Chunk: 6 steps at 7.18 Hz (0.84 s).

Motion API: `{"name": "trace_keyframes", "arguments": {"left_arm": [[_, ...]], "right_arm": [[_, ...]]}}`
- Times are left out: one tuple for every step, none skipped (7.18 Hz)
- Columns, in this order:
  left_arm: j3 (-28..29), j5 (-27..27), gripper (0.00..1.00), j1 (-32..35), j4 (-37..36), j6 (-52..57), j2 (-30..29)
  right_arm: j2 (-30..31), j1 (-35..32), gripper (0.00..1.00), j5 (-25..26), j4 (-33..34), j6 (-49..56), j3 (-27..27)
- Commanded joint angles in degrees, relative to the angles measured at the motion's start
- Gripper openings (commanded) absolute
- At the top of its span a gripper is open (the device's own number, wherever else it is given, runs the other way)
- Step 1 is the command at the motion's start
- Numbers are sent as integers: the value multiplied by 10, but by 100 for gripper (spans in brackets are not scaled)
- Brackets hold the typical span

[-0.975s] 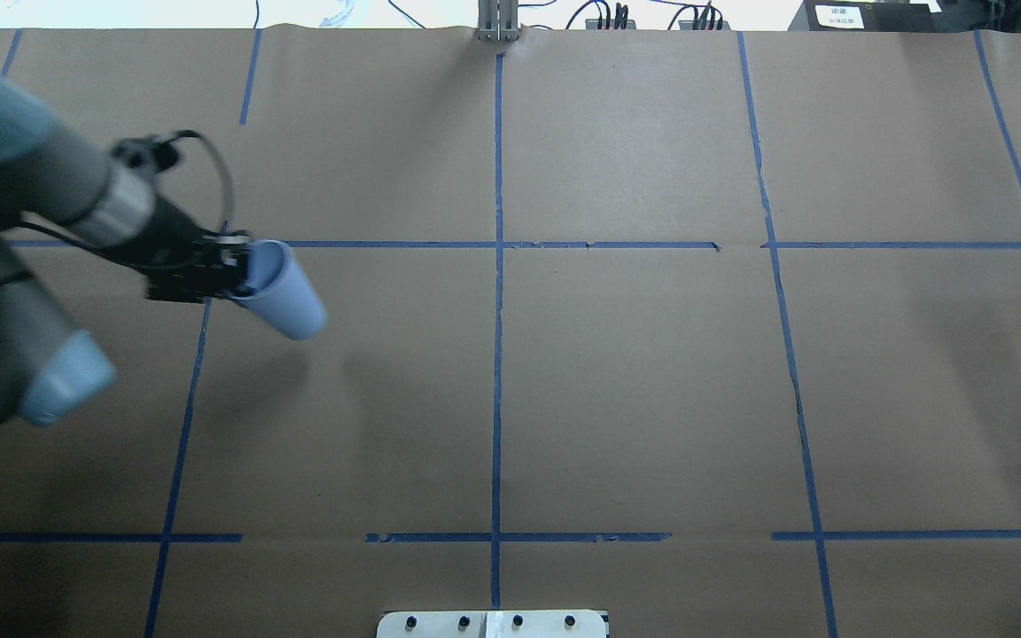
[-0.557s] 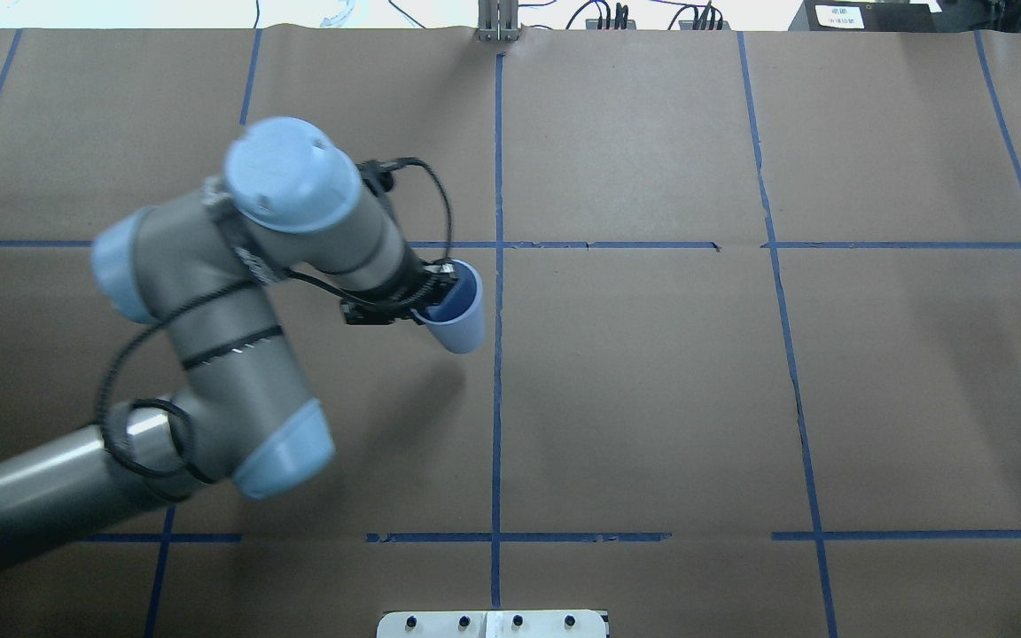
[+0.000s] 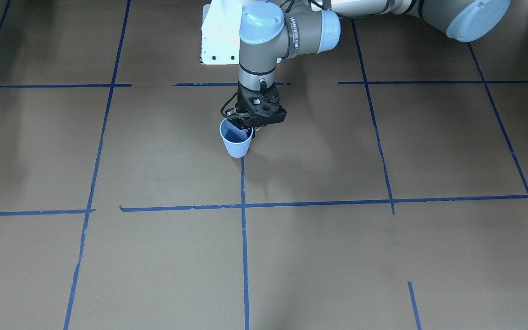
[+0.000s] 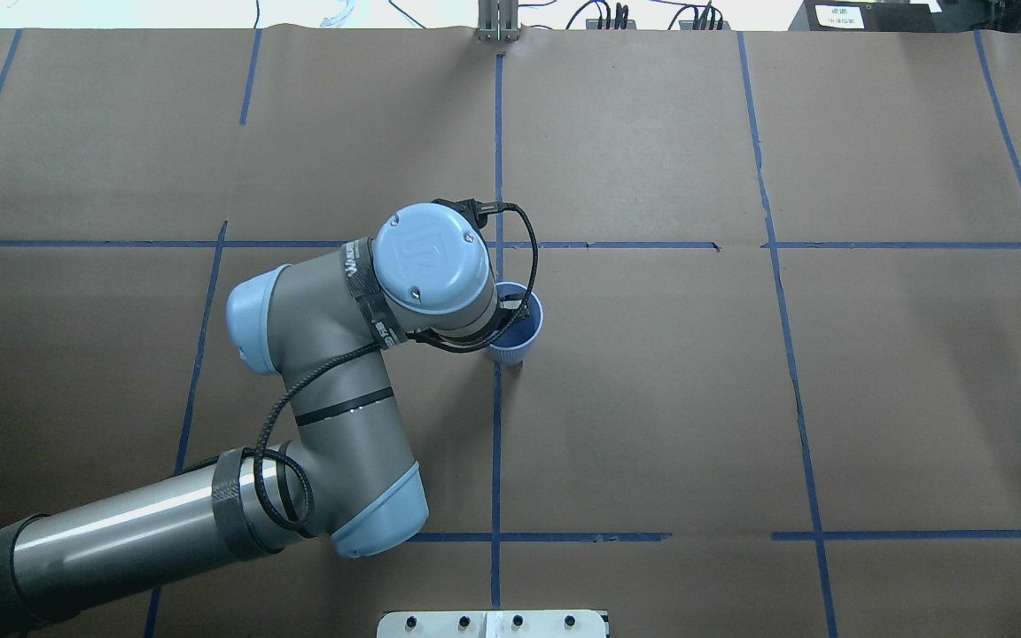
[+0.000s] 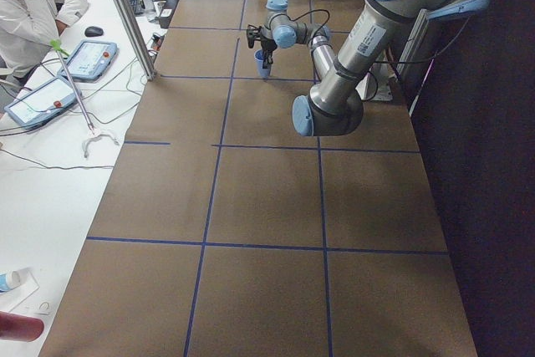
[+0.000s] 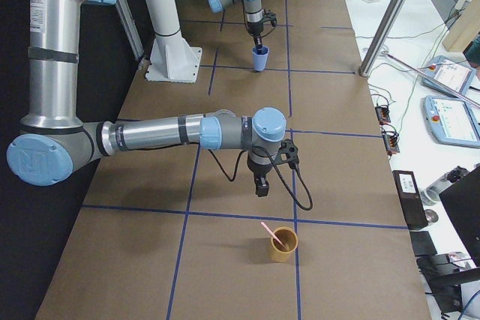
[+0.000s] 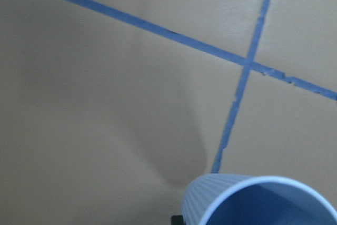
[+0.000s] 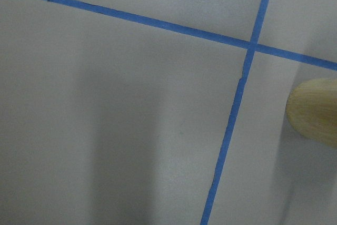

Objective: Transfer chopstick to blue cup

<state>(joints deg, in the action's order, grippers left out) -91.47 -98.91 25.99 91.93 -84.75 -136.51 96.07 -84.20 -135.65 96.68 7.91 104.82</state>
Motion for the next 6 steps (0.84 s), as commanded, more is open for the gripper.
{"name": "trace_keyframes", "arguments": {"left_arm": [[13, 15, 9, -13, 1, 5, 1], [12, 15, 19, -12, 0, 3, 0], [11, 15, 90, -12, 0, 5, 2], [1, 14, 100, -10, -2, 3, 3], [-21, 13, 100, -4, -8, 3, 3], [-98, 8, 100, 29, -30, 3, 15]], "right_arm": [[0, 0, 100, -2, 0, 0, 0], [0, 0, 100, -3, 0, 0, 0], [0, 0, 100, -5, 0, -1, 2], [0, 0, 100, -6, 0, 0, 1], [0, 0, 100, -6, -1, 0, 1], [-1, 0, 100, -5, -1, -1, 4]]}}
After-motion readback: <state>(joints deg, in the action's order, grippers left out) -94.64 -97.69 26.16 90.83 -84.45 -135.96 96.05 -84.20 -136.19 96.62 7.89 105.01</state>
